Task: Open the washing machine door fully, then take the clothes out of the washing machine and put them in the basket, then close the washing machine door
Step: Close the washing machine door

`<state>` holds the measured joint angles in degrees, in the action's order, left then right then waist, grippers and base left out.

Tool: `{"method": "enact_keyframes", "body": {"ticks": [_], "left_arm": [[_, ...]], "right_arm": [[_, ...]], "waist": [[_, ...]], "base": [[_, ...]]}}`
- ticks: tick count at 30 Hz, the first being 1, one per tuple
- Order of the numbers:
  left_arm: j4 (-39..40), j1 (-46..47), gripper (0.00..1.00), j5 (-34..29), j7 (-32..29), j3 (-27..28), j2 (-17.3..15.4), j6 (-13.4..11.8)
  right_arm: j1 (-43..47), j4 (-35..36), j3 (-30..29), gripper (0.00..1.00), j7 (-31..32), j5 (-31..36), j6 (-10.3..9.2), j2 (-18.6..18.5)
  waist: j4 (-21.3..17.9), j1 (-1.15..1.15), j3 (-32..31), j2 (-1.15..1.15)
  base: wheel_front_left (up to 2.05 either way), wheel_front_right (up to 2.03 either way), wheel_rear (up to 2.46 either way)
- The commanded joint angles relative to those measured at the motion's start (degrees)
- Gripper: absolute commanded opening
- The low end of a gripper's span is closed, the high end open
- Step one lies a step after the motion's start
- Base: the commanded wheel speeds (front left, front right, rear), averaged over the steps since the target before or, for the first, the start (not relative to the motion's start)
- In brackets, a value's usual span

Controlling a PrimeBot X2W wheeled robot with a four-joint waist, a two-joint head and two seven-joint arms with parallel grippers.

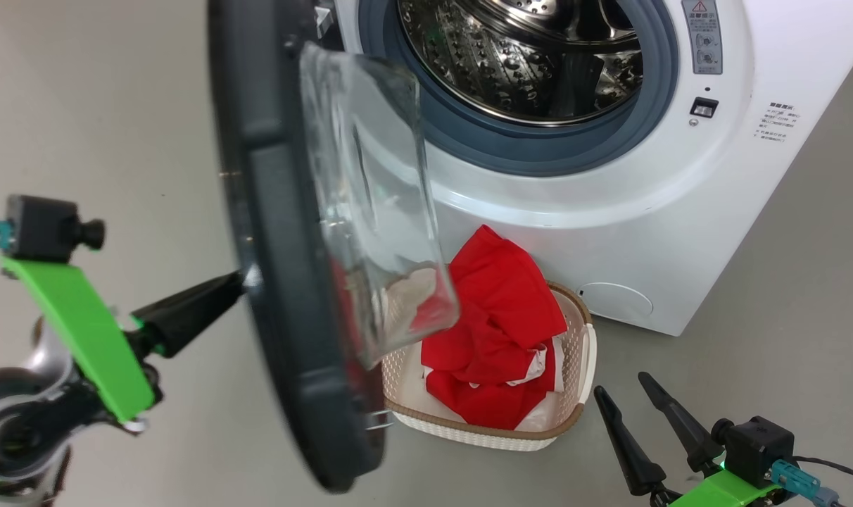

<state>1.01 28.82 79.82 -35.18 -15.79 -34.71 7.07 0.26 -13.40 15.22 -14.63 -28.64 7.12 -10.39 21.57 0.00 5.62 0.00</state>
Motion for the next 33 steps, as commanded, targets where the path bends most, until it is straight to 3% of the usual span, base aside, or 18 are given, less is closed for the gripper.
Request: {"method": "enact_keyframes", "body": {"ticks": [1, 6, 21, 24, 26, 28, 29, 30, 31, 33], "left_arm": [[3.1, 3.9, 0.0, 0.4, 1.3, 1.4, -1.4, 0.4], [4.1, 4.3, 0.0, -0.6, 5.1, -2.1, -1.9, 0.4], [-2.7, -3.0, 0.03, -1.0, 15.7, -4.4, -4.4, 0.4], [-4.4, -5.5, 0.17, -0.9, 18.5, -5.1, -4.1, 0.4], [-5.8, -7.4, 0.36, -0.3, 20.4, -5.3, -3.5, 0.4], [-7.1, -9.1, 0.48, 0.2, 22.3, -5.5, -3.1, 0.4], [-7.8, -10.0, 0.62, 0.5, 23.3, -5.5, -2.9, 0.4], [-8.4, -10.9, 0.7, 0.8, 24.3, -5.6, -2.5, 0.4], [-8.9, -11.7, 0.71, 1.1, 25.2, -5.7, -2.3, 0.4], [-10.0, -13.5, 0.91, 1.5, 27.1, -5.9, -1.8, 0.4]], "right_arm": [[-0.2, 1.3, 0.8, 1.0, -0.4, -0.1, 0.36, -0.2], [-0.4, 1.2, 0.6, 1.0, -0.4, 0.0, 0.36, 0.1], [0.6, 1.1, 0.1, 1.0, -0.4, 0.1, 0.36, 0.7], [0.9, 1.0, 0.1, 1.0, -0.4, 0.1, 0.36, 0.9], [1.2, 0.9, 0.2, 1.0, -0.4, 0.0, 0.36, 0.9], [1.4, 0.8, 0.3, 1.0, -0.4, 0.0, 0.36, 0.9], [1.4, 0.8, 0.3, 1.0, -0.4, -0.1, 0.36, 0.9], [1.5, 0.8, 0.4, 1.0, -0.4, -0.1, 0.36, 0.9], [1.6, 0.7, 0.4, 1.0, -0.4, -0.1, 0.36, 0.9], [1.7, 0.7, 0.3, 1.0, -0.4, -0.2, 0.36, 0.9]], "waist": [[0.0, 0.0, 0.0, 0.0], [-0.4, 0.0, 0.0, 0.0], [-0.4, 0.0, -1.4, 0.0], [-0.3, 0.0, -2.0, 0.0], [-0.2, 0.0, -2.4, 0.0], [-0.3, 0.0, -2.8, 0.0], [-0.3, 0.0, -2.9, 0.0], [-0.3, 0.0, -3.1, 0.0], [-0.4, 0.0, -3.3, 0.0], [-0.4, 0.0, -3.5, 0.0]], "base": [[0.0, 0.0, 0.0], [0.0, 0.0, 0.0], [0.0, 0.0, 0.0], [0.0, 0.0, 0.0], [0.0, 0.0, 0.0], [0.0, 0.0, 0.0], [0.0, 0.0, 0.0], [0.0, 0.0, 0.0], [0.0, 0.0, 0.0], [0.0, 0.0, 0.0]]}}
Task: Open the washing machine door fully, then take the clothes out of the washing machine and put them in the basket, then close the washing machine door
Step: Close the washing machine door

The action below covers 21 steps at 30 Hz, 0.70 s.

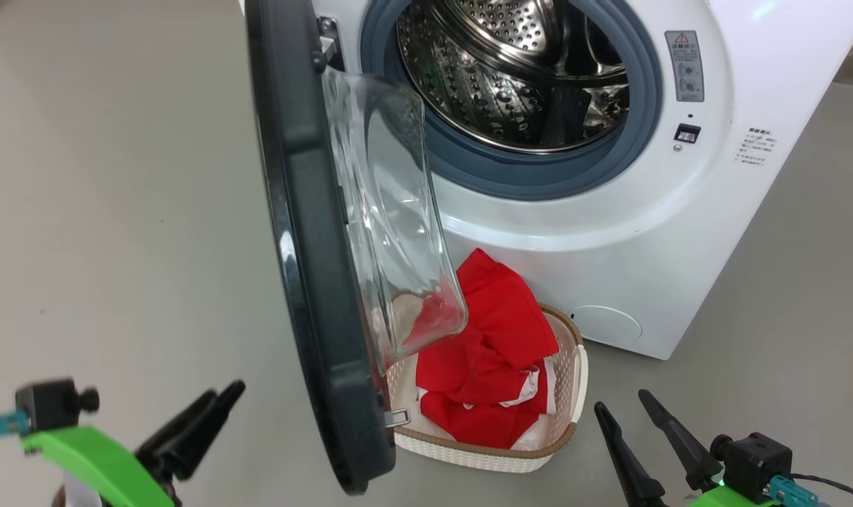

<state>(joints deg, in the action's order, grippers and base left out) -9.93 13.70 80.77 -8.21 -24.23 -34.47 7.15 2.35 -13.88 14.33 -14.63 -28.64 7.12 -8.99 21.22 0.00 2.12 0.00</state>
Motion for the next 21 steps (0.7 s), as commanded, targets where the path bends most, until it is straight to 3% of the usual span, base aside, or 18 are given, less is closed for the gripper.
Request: {"method": "enact_keyframes", "body": {"ticks": [1, 15, 21], "left_arm": [[0.4, 0.9, 0.97, 0.5, 1.2, 2.3, -1.9, 0.3], [-11.9, -3.9, 1.0, -5.7, 19.6, -1.1, 3.3, 0.3], [-17.6, -4.3, 1.0, -11.5, 23.1, 1.6, 7.8, 0.3]], "right_arm": [[-0.3, 1.2, 1.1, 1.0, -0.4, -0.2, 0.36, -0.5], [0.4, 1.2, -0.6, 1.0, -0.4, -0.2, 0.36, -1.7], [0.6, 1.3, -2.1, 1.0, -0.4, 0.0, 0.36, -2.0]], "waist": [[0.1, 0.0, -0.1, 0.0], [0.1, 0.0, -0.5, 0.0], [-0.1, 0.0, -0.5, 0.0]], "base": [[0.0, 0.0, 0.0], [0.0, 0.0, 0.0], [0.0, 0.0, 0.0]]}}
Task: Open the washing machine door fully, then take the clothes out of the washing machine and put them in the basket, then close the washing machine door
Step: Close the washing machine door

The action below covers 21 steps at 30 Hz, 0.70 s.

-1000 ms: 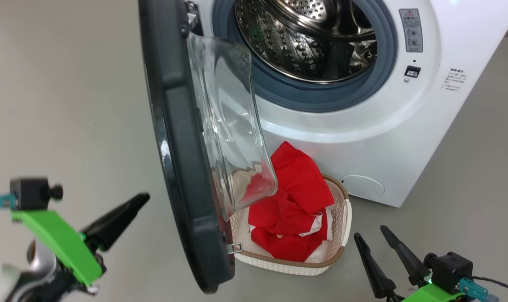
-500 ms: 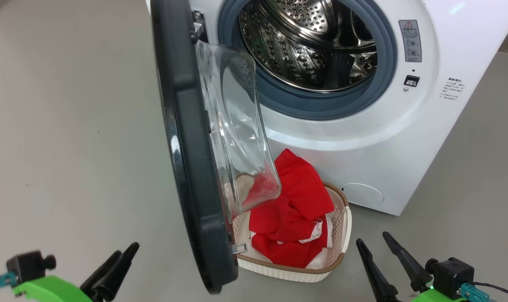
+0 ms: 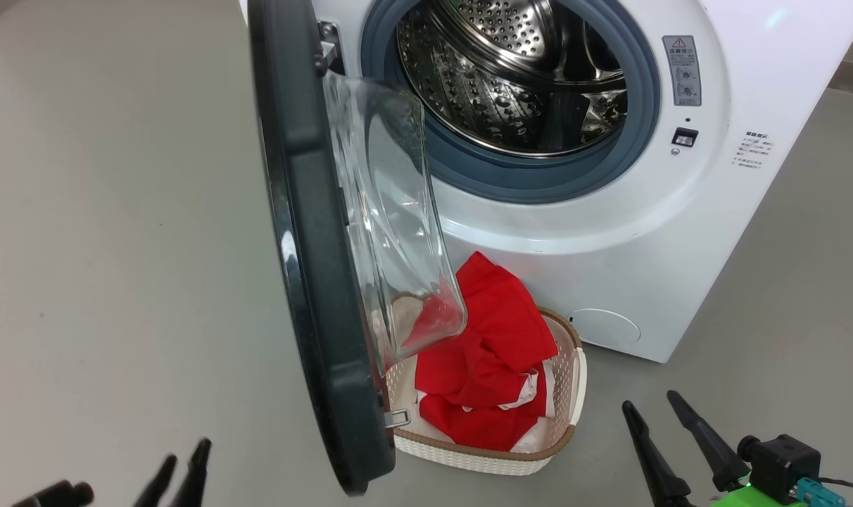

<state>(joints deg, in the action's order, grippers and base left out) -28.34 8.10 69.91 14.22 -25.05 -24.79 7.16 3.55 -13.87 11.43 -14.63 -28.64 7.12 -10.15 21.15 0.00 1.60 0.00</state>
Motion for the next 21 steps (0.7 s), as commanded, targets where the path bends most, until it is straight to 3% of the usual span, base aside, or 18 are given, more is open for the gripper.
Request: {"method": "enact_keyframes", "body": {"ticks": [1, 12, 13, 21], "left_arm": [[0.2, 1.3, 1.0, -2.9, 0.7, 4.8, -0.8, 0.3], [3.9, -4.3, 1.0, -30.8, 0.8, 26.0, 13.5, 0.3], [3.9, -4.3, 1.0, -30.8, 0.8, 26.0, 13.5, 0.3], [11.1, -7.7, 1.0, -53.0, 0.8, 33.0, 19.4, 0.3]], "right_arm": [[-0.5, 1.4, 0.5, 1.0, -0.4, 0.0, 0.36, -0.8], [-0.8, 2.0, -2.0, 1.0, -0.4, 0.4, 0.36, -0.9], [-0.8, 2.0, -2.0, 1.0, -0.4, 0.4, 0.36, -0.9], [-0.6, 2.4, -3.2, 1.0, -0.4, 0.6, 0.36, -0.8]], "waist": [[0.0, 0.0, 0.1, 0.0], [-0.8, 0.0, 0.5, 0.0], [-0.8, 0.0, 0.5, 0.0], [-1.2, 0.0, 0.4, 0.0]], "base": [[0.0, 0.0, 0.0], [0.0, 0.0, 0.0], [0.0, 0.0, 0.0], [0.0, 0.0, 0.0]]}}
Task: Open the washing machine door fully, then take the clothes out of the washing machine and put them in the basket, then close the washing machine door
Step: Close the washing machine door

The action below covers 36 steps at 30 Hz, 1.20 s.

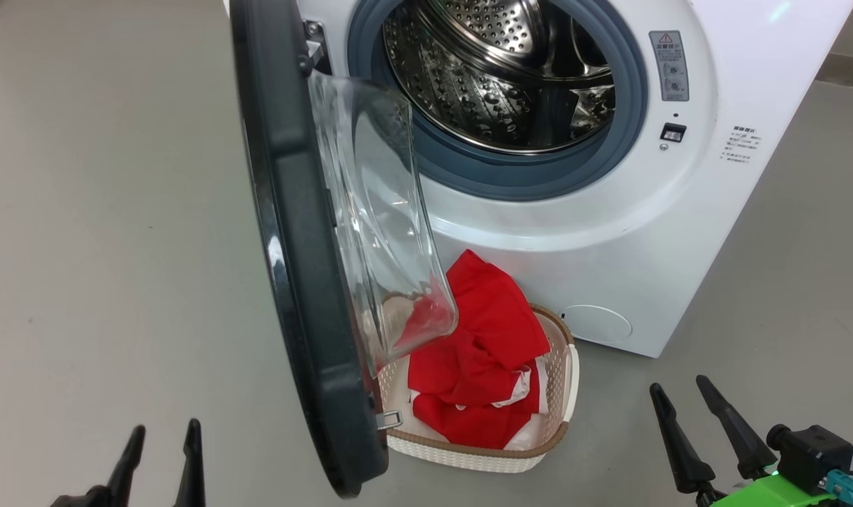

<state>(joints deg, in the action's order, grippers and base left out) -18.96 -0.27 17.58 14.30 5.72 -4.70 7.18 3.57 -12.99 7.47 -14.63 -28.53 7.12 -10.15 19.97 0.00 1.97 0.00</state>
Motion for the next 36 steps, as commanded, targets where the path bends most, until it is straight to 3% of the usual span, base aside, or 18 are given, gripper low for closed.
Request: {"method": "enact_keyframes", "body": {"ticks": [1, 9, 24, 36], "left_arm": [[2.8, 0.4, 1.0, -2.7, 0.7, 2.8, -0.2, 0.3], [9.4, -1.8, 1.0, -11.7, 0.7, 4.1, 1.7, -2.1], [8.1, -3.4, 1.0, -9.2, 0.7, 1.3, 1.8, -4.9], [9.6, -2.5, 1.0, -6.2, 0.7, 2.5, 1.8, -3.9]], "right_arm": [[-0.6, 1.6, 0.6, 1.0, -0.4, 0.5, 0.36, -0.7], [-0.6, 2.4, -0.3, 1.0, -0.4, 0.6, 0.36, -0.5], [-0.4, 1.9, -0.1, 1.0, -0.4, 0.8, 0.36, -0.3], [-0.5, 1.8, 0.2, 1.0, -0.4, 0.7, 0.36, 0.0]], "waist": [[0.0, 0.0, 0.0, 0.0], [0.0, 0.0, 0.0, 0.0], [0.1, 0.0, 0.2, 0.0], [0.1, 0.0, 0.3, 0.0]], "base": [[0.0, 0.0, 0.0], [0.0, 0.0, 0.0], [0.0, 0.0, 0.0], [0.0, 0.0, 0.0]]}}
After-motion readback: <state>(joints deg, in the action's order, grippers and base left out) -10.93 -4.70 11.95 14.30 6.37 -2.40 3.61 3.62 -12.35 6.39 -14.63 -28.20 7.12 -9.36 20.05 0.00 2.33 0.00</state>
